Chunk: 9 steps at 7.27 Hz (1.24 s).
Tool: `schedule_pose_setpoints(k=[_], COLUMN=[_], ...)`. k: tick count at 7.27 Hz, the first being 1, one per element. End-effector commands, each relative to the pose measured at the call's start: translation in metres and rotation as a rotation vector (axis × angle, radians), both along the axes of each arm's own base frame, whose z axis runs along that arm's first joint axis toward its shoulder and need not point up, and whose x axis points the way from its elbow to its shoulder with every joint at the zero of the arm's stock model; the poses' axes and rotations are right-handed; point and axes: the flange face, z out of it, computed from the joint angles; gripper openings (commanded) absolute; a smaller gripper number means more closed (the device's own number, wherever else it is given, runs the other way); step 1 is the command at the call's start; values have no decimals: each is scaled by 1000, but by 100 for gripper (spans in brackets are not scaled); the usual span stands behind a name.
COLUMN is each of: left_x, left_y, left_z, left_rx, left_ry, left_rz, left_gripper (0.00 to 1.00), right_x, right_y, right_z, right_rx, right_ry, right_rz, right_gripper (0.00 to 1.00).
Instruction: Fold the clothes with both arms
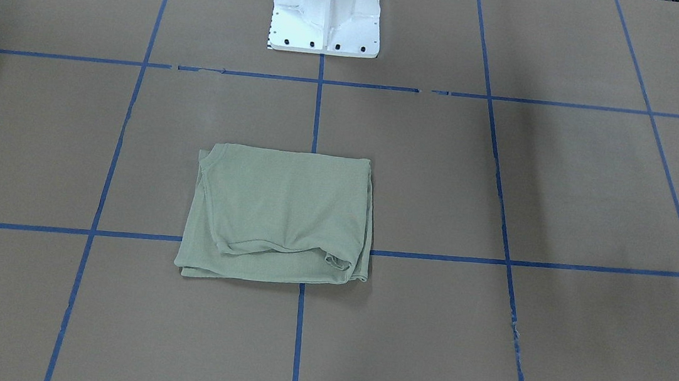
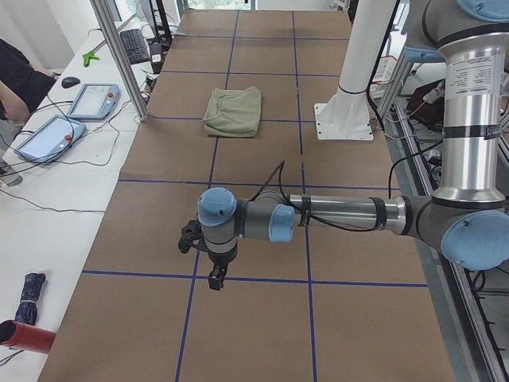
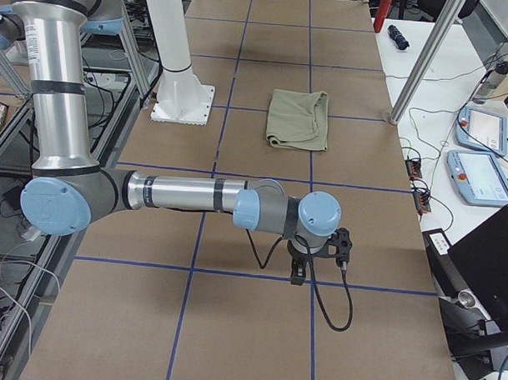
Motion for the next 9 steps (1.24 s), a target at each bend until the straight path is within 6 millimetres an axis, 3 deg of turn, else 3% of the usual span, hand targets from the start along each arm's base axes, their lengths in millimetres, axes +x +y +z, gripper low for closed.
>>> schedule_pose_setpoints(k=[1, 2, 3, 7, 9], left_x=[-5, -6, -6, -6, -6], left_y=[3, 2, 2, 3, 1], left_z=[6, 3, 1, 3, 0], left_rx=[2, 10, 13, 2, -131], left_ry=[0, 0, 0, -1, 1], left_rz=[4, 3, 3, -6, -166], left_gripper=[100, 100, 100, 100, 100], right_x=[3, 1, 1, -20, -21], right_y=[24, 51, 63, 46, 49], right_z=[10, 14, 13, -1, 0], right_rx=[-12, -28, -20, -20, -25], right_ry=[-1, 4, 10, 84, 63], right_rz=[10, 17, 27, 152, 147], right_gripper=[100, 100, 100, 100, 100])
